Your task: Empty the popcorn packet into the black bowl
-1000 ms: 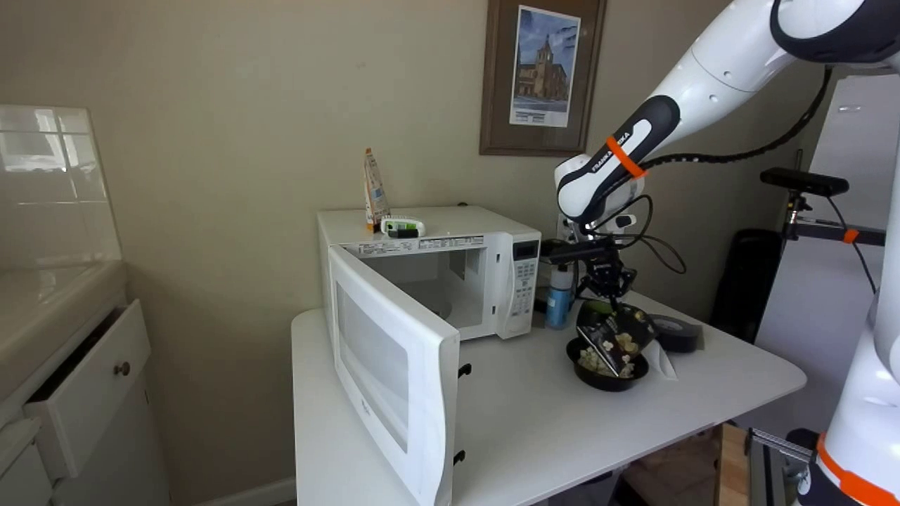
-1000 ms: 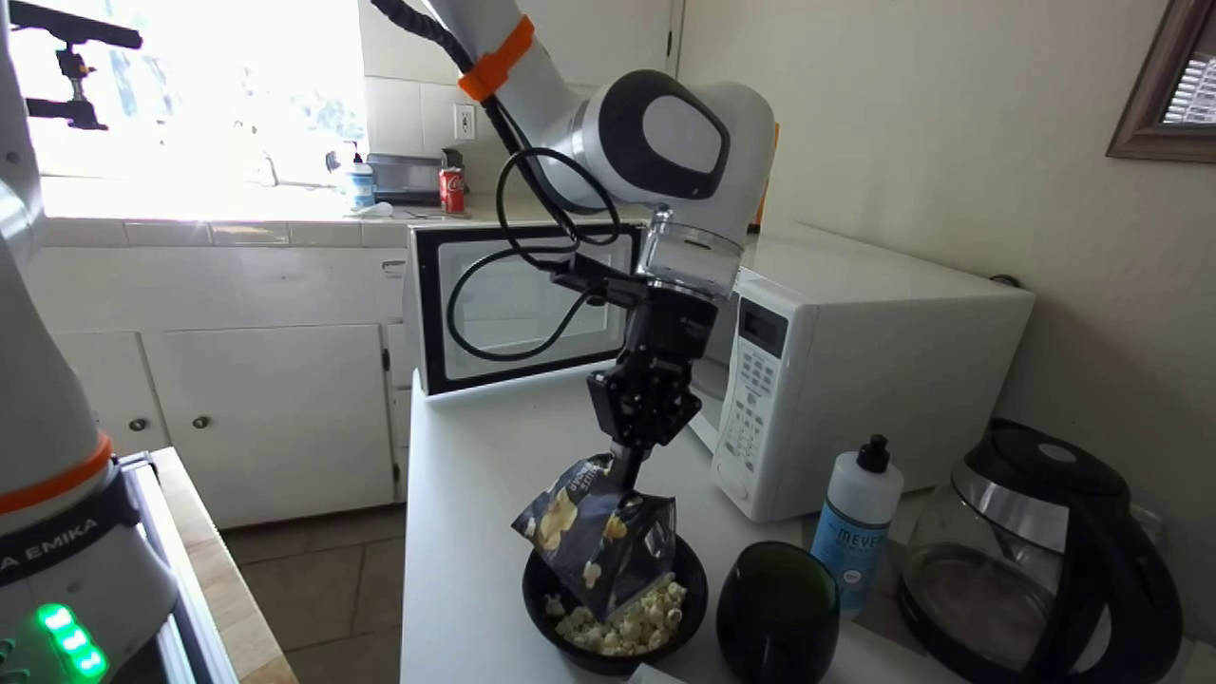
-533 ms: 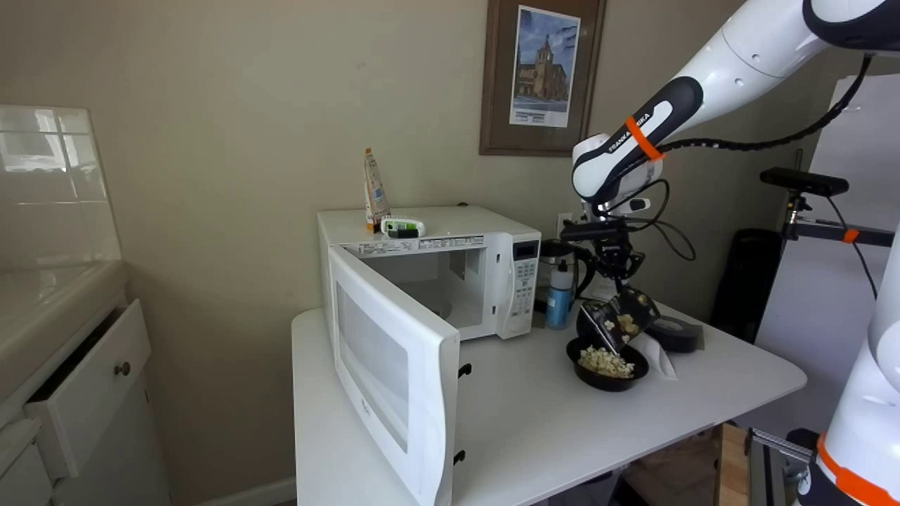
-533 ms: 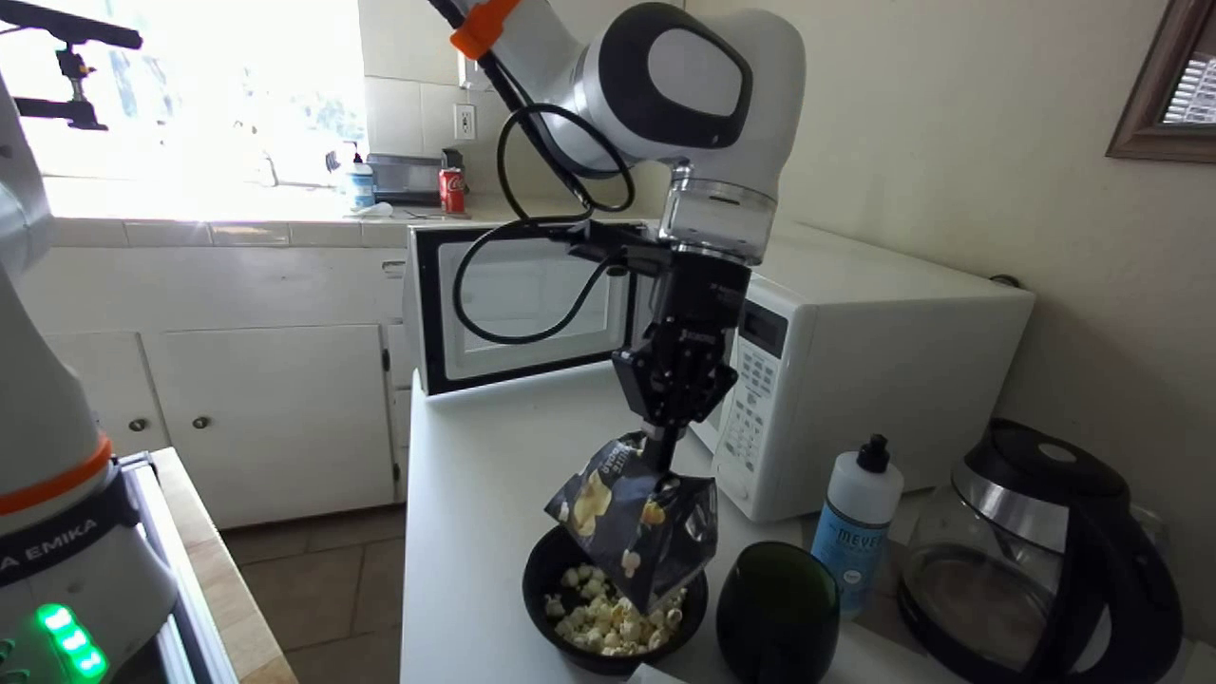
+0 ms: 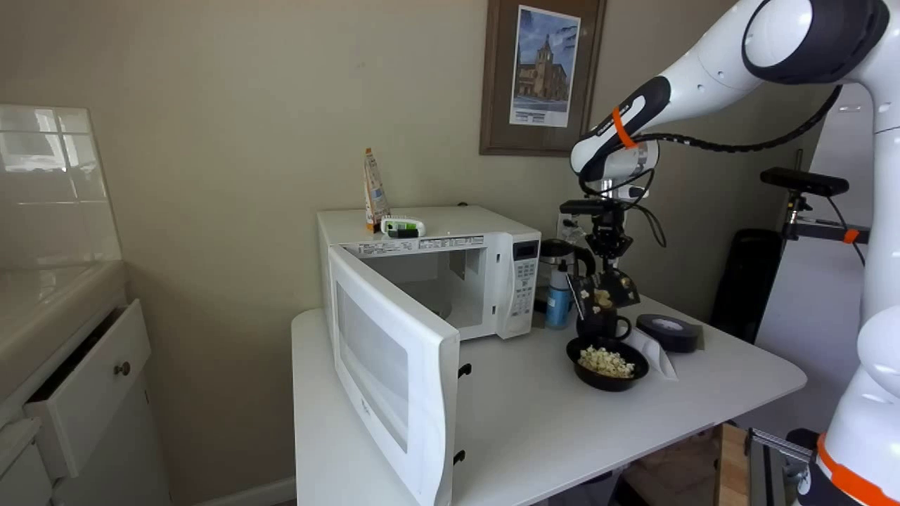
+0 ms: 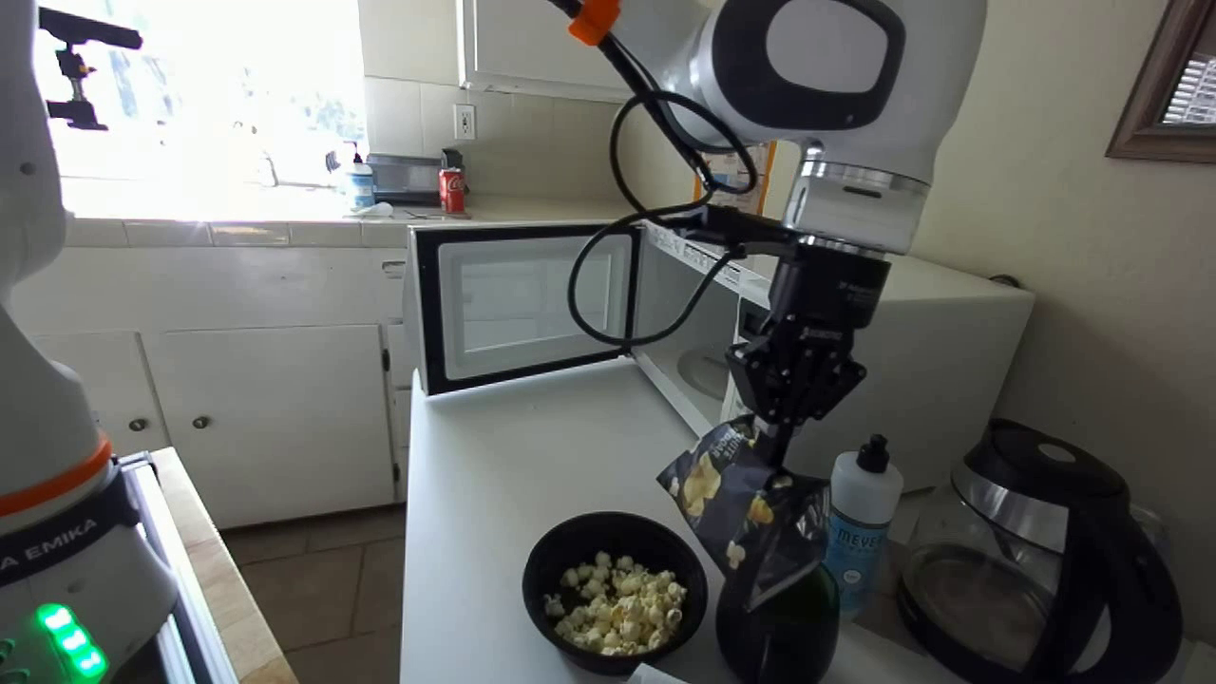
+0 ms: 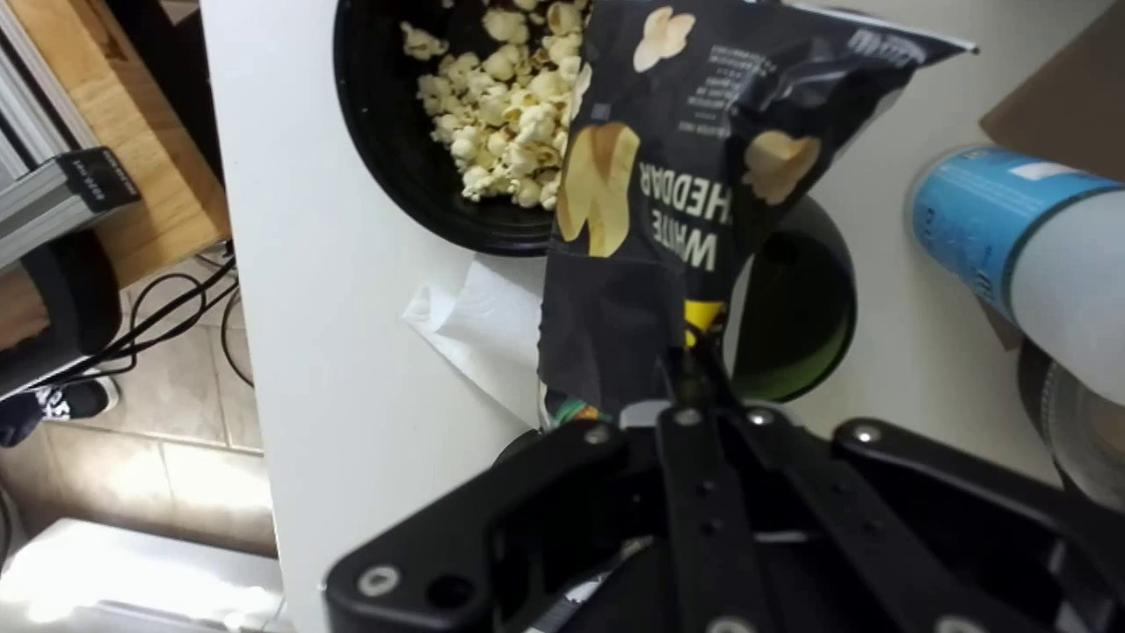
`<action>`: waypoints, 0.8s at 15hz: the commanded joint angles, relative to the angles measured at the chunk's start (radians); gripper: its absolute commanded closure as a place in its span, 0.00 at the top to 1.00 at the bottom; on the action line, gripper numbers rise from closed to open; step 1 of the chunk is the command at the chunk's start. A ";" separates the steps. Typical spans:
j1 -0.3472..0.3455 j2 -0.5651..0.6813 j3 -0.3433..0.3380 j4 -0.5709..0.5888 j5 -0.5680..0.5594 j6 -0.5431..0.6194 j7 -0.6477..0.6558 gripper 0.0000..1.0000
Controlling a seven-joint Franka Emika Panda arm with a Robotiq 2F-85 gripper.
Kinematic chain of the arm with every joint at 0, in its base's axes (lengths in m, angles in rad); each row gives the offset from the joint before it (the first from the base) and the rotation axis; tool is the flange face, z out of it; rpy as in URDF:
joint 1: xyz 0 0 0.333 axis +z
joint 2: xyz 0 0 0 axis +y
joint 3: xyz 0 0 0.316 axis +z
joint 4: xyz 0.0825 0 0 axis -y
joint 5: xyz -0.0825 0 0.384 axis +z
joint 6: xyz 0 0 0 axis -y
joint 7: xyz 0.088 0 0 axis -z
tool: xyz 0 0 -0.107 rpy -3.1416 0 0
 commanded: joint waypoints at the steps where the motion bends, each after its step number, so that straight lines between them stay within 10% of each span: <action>1: -0.037 0.198 -0.011 0.230 0.099 -0.079 0.045 0.00; 12: -0.289 0.541 -0.008 0.686 0.254 -0.258 0.066 0.00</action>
